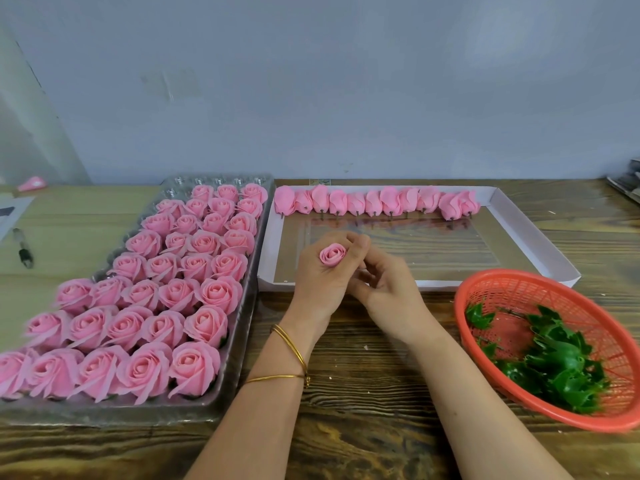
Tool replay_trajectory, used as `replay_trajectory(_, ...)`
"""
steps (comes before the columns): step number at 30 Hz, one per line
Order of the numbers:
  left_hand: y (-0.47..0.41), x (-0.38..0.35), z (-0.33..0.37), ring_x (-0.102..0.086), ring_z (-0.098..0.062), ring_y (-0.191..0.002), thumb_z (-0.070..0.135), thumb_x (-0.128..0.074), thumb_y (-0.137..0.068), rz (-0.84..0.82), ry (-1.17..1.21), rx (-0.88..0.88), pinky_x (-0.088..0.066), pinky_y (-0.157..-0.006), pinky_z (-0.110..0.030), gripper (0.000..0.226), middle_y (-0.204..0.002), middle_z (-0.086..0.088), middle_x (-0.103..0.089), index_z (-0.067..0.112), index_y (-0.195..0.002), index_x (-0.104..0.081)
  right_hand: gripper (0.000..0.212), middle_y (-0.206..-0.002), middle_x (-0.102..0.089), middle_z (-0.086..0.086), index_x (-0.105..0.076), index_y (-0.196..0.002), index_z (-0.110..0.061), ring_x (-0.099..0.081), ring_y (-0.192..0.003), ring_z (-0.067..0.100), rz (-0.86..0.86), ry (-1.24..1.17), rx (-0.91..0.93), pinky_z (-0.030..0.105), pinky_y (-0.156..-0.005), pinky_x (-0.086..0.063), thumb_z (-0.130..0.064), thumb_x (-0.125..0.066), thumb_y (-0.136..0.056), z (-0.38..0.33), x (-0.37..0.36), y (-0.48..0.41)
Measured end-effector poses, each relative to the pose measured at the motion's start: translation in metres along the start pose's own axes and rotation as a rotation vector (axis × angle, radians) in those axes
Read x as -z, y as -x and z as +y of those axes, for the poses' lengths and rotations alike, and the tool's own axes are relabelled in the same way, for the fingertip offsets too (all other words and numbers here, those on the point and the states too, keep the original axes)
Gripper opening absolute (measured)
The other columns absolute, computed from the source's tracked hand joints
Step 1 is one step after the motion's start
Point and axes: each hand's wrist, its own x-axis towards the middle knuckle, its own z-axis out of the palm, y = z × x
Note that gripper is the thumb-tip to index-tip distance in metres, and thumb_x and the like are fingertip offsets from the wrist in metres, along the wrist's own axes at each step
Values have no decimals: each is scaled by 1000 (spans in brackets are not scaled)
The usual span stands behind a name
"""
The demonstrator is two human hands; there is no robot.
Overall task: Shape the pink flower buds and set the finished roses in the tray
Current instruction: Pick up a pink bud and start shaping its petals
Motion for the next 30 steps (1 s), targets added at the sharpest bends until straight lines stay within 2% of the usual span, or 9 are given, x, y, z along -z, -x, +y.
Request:
replay_trajectory(4, 1, 0, -1, -62, -16, -75, 44, -64, -79, 16, -14, 23, -55, -66, -27, 43, -76, -14, -61, 2, -87, -66, 37, -106, -71, 1, -66, -115, -16, -66, -104, 12, -7, 24, -9, 26, -90, -53, 8, -62, -87, 3, 0, 0)
replay_trajectory(6, 2, -2, 0, -62, -15, -72, 48, -61, -78, 23, -3, 50, -54, -62, -22, 45, -76, -16, -59, 4, -88, -65, 39, -102, -70, -3, -66, -115, -15, -66, -100, 11, 16, 37, -21, 25, -87, -53, 7, -67, -83, 3, -1, 0)
replay_trajectory(9, 1, -3, -1, -63, -21, -77, 50, -58, -81, 25, -2, 55, -55, -66, -25, 56, -82, -28, -59, -4, -93, -62, 42, -95, -68, -10, -63, -114, -17, -66, -94, 10, 76, 41, -46, 28, -83, -54, 3, -73, -79, 6, -1, 1)
replay_trajectory(12, 1, -4, 0, -63, -18, -77, 50, -57, -83, 17, -23, 46, -54, -69, -24, 54, -78, -16, -61, -3, -92, -62, 40, -93, -67, -9, -62, -109, -18, -66, -92, 13, 114, 45, -66, 34, -85, -56, 3, -74, -78, 7, -2, 1)
replay_trajectory(17, 2, -3, 1, -66, -10, -75, 37, -66, -79, -2, 11, 11, -54, -65, -24, 25, -77, 2, -66, 13, -83, -66, 44, -106, -71, 4, -63, -115, -17, -67, -102, 16, 88, 13, -45, 35, -90, -56, 10, -67, -81, 5, -2, -1)
replay_trajectory(20, 2, -2, 2, -65, -9, -71, 38, -69, -77, -5, -19, -17, -53, -63, -24, 17, -78, 5, -65, 22, -71, -66, 54, -110, -72, 1, -63, -115, -30, -66, -108, 13, 42, -44, -32, 31, -94, -54, 12, -63, -82, 2, -1, 0)
replay_trajectory(23, 1, -2, 4, -63, -11, -74, 40, -69, -79, -10, -40, -44, -53, -66, -25, 25, -81, 4, -62, 29, -57, -64, 56, -112, -72, 0, -63, -114, -35, -65, -112, 14, 11, -71, -28, 35, -98, -52, 10, -62, -82, 1, 0, 0)
replay_trajectory(27, 2, -2, 3, -59, -10, -66, 44, -62, -84, -2, -46, -27, -53, -64, -23, 24, -61, 5, -57, 28, -67, -62, 39, -105, -71, 4, -65, -116, -17, -67, -105, 17, 15, -37, -46, 41, -94, -54, 6, -64, -84, 3, 1, -1)
replay_trajectory(30, 2, -4, 3, -59, -13, -68, 52, -55, -85, 6, -64, -7, -54, -67, -24, 31, -62, 0, -55, 34, -61, -61, 35, -90, -67, -8, -63, -109, -12, -66, -90, 10, 70, -24, -79, 30, -82, -53, 6, -70, -80, 5, -1, -1)
